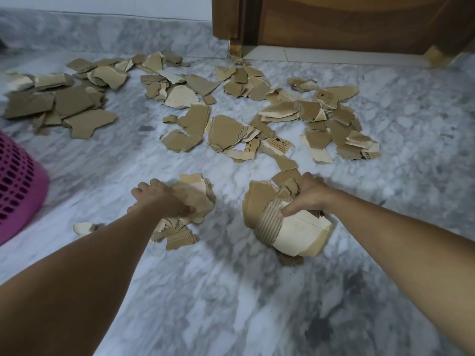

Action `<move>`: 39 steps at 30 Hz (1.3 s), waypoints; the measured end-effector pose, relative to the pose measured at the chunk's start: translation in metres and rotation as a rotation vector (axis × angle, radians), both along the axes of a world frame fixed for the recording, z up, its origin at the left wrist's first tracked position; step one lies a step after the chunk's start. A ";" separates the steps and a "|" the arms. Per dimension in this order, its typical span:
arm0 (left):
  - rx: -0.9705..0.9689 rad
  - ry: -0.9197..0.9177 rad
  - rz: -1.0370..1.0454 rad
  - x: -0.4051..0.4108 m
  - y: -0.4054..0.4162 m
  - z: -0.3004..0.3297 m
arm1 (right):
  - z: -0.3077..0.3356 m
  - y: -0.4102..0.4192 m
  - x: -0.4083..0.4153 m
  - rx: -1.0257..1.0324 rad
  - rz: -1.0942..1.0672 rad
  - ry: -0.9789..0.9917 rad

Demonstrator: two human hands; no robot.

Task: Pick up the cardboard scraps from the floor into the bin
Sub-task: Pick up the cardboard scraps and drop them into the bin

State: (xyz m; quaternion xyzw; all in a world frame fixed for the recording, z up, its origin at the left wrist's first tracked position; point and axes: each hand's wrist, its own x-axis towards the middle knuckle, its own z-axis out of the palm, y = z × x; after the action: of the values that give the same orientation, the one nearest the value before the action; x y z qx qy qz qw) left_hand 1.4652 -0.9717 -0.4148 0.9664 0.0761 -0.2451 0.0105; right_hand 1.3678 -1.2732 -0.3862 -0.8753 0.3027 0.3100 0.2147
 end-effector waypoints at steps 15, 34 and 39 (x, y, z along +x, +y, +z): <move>-0.115 0.056 -0.011 -0.020 0.011 0.006 | 0.023 0.026 -0.011 0.200 -0.208 0.127; -0.613 0.071 0.220 -0.046 0.018 0.016 | 0.025 0.085 -0.015 0.422 -0.272 0.012; -0.708 0.043 0.231 -0.032 0.050 0.075 | 0.079 0.102 0.003 0.546 -0.261 -0.067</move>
State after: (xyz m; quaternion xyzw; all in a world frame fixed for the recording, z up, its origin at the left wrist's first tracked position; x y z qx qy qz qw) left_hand 1.4333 -0.9214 -0.3398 0.8826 0.0953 -0.2737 0.3702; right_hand 1.3712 -1.1709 -0.3071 -0.7486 0.3109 0.3206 0.4900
